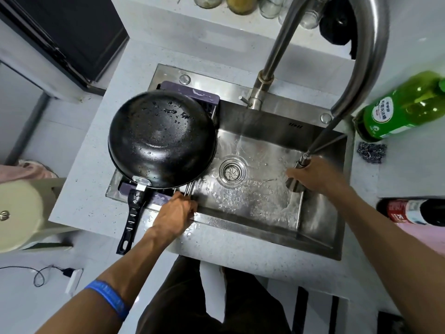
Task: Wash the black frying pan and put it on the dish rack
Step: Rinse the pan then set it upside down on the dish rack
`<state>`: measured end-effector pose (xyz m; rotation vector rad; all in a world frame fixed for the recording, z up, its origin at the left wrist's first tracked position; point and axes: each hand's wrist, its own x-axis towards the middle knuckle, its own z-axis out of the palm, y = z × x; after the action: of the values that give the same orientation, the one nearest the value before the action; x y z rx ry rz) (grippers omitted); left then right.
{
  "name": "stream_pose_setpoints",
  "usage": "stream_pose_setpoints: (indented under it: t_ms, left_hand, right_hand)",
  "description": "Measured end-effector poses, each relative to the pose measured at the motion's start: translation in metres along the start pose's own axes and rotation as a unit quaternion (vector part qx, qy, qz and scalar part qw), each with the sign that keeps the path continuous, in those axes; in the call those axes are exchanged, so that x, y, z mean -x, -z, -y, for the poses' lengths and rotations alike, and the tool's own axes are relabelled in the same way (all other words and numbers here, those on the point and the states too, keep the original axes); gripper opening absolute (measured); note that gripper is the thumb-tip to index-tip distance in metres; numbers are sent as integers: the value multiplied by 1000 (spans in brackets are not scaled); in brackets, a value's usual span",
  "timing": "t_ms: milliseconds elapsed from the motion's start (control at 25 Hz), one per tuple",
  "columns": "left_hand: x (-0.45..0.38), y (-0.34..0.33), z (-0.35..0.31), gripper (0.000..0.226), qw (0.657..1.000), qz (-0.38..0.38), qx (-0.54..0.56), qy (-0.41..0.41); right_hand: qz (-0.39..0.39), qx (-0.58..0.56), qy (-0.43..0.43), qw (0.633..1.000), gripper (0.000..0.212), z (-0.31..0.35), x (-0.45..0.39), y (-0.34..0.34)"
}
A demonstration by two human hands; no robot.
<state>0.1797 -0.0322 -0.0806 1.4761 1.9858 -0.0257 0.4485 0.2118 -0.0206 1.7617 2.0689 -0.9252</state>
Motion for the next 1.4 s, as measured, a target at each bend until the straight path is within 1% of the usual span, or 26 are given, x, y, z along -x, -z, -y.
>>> stream_pose_setpoints:
  t_ms: [80,160,240,400,520,600,640,680,800,840,880,1000,1040,1080,1200,1240,1360,1400]
  left_hand:
    - [1,1,1,14,1000,4,3,2]
    - [1,1,1,15,1000,4,1,2]
    - [1,1,0,15,1000,5,9,6]
    - [4,3,-1,15,1000,-9,16,2]
    - [6,6,-5,13,1000,-17,11,-8]
    - [6,7,-4,15,1000,-24,16,-10]
    - [6,7,-4,16,999,-24,20,-10]
    - [6,7,-4,17,999,-28,24,-11]
    - [7,5,-3,17,999,-28,17,-18]
    - [6,4,-2,16,999,-27,14,-16]
    - [6,4,-2,14,1000,-25,14,-12]
    - [2,0,1,10,1000,-17,6,-13]
    - [1,0,3,10,1000,-15,-1,-10]
    - [1,-1,3,10,1000,-14,-1,-7]
    - [-1,-5,4,11,1000,-21,-6,-14]
    - [0,-5,4,11,1000,-21,-9,-16]
    - [-3,-6,8,12,1000,-14,-5,-20]
    - [-3,-5,8,12,1000,-12,-7,-19]
  right_hand:
    - [27,-108,18,994,27,14,3,-15]
    - [53,-206,45,976,27,31,3,-29]
    - [60,-241,47,967,27,36,4,-29]
    - [54,-272,18,961,26,44,7,-32]
    - [81,-324,44,941,25,68,12,-48]
    - [89,-337,44,936,26,75,11,-51]
    - [76,-347,37,934,26,72,9,-49]
    - [52,-361,30,931,25,67,6,-46]
    - [-52,-385,3,922,17,46,-3,-40]
    - [-64,-381,4,922,15,46,-3,-42]
    - [-52,-376,13,925,15,49,-2,-45]
    - [47,-359,67,930,21,69,4,-58]
    - [58,-353,77,931,23,72,3,-57]
    - [46,-350,77,932,22,70,0,-53]
    - [-52,-375,25,925,10,54,-6,-38]
    - [-53,-379,26,924,8,54,-2,-38]
    - [7,-354,69,933,11,68,11,-56]
    - [10,-362,70,929,11,73,9,-58]
